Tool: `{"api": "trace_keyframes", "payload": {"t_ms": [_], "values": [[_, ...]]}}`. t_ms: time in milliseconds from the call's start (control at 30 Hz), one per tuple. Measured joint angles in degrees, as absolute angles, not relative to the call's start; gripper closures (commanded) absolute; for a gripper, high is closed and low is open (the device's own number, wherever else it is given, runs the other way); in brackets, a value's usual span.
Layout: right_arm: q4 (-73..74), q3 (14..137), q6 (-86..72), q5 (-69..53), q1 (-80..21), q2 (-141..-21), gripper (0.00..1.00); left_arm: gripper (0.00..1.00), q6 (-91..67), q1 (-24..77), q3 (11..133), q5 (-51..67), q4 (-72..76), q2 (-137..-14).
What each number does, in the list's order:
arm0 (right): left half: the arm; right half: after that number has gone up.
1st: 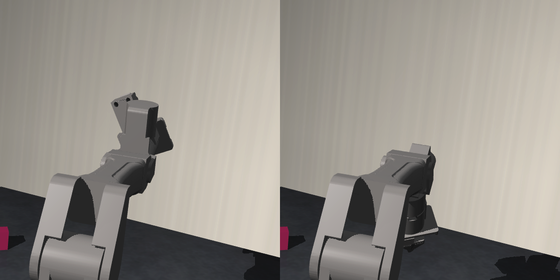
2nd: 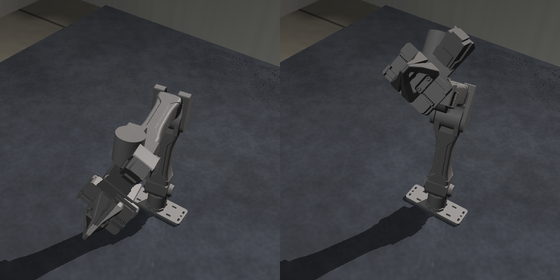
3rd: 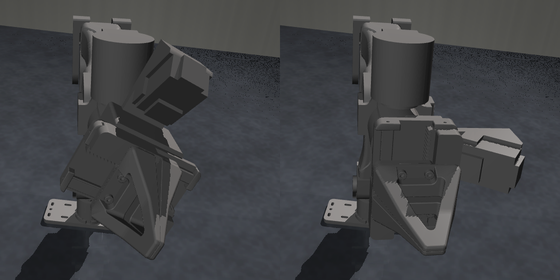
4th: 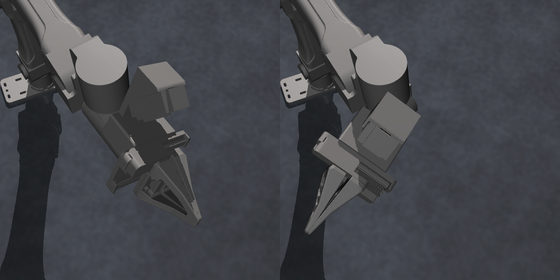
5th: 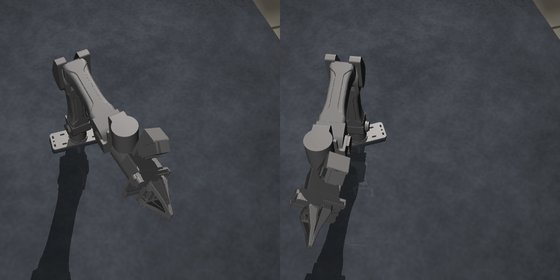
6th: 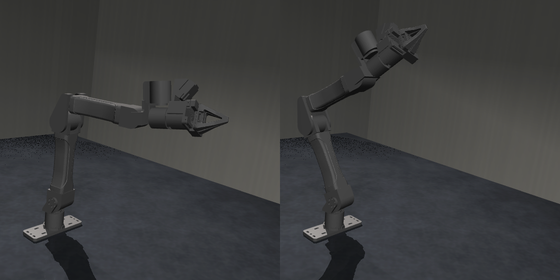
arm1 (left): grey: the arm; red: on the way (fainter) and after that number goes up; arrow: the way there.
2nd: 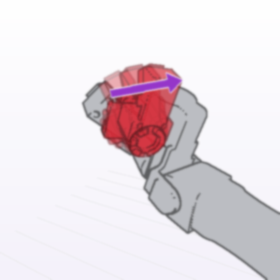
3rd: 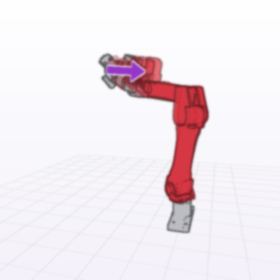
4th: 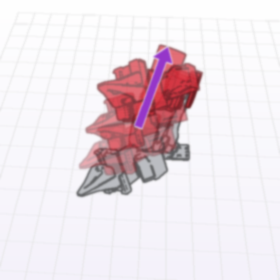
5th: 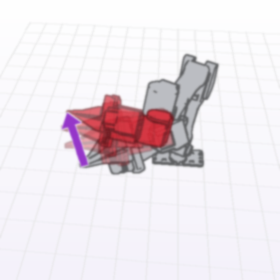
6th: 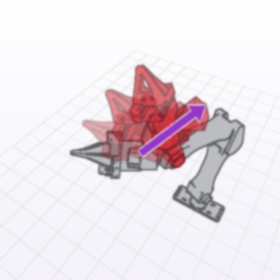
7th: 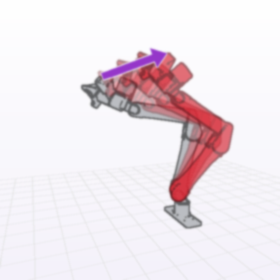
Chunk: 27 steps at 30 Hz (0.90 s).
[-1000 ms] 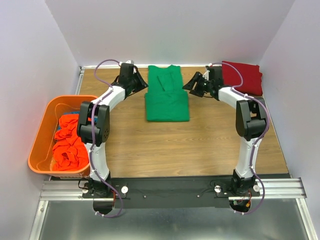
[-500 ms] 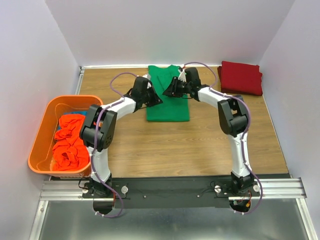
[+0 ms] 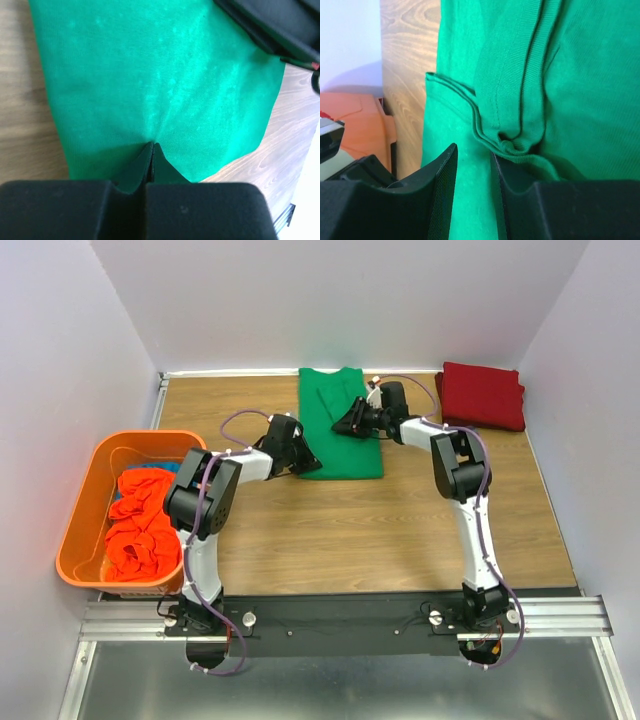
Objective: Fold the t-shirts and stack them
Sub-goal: Fold the tshirt
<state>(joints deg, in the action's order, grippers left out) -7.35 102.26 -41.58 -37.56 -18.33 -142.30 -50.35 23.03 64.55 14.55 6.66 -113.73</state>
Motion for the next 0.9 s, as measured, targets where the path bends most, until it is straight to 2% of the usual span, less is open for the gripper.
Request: {"api": "trace_keyframes", "payload": {"t_ms": [333, 633, 900], "values": [[-11.99, 84.12, -42.19, -38.11, -18.48, -132.16, 0.60, 1.00, -51.90, 25.85, 55.40, 11.51, 7.64, -106.76], [-15.42, 69.23, -41.76, -38.57, -22.50, -123.15, 0.59, 1.00, -54.24, 34.46, 42.94, 7.49, 7.16, -95.74], [-13.52, 63.88, -39.97, -38.15, -24.29, -118.21, 0.59, 1.00, -54.48, 37.85, 36.03, 4.47, 4.69, -86.72]]}}
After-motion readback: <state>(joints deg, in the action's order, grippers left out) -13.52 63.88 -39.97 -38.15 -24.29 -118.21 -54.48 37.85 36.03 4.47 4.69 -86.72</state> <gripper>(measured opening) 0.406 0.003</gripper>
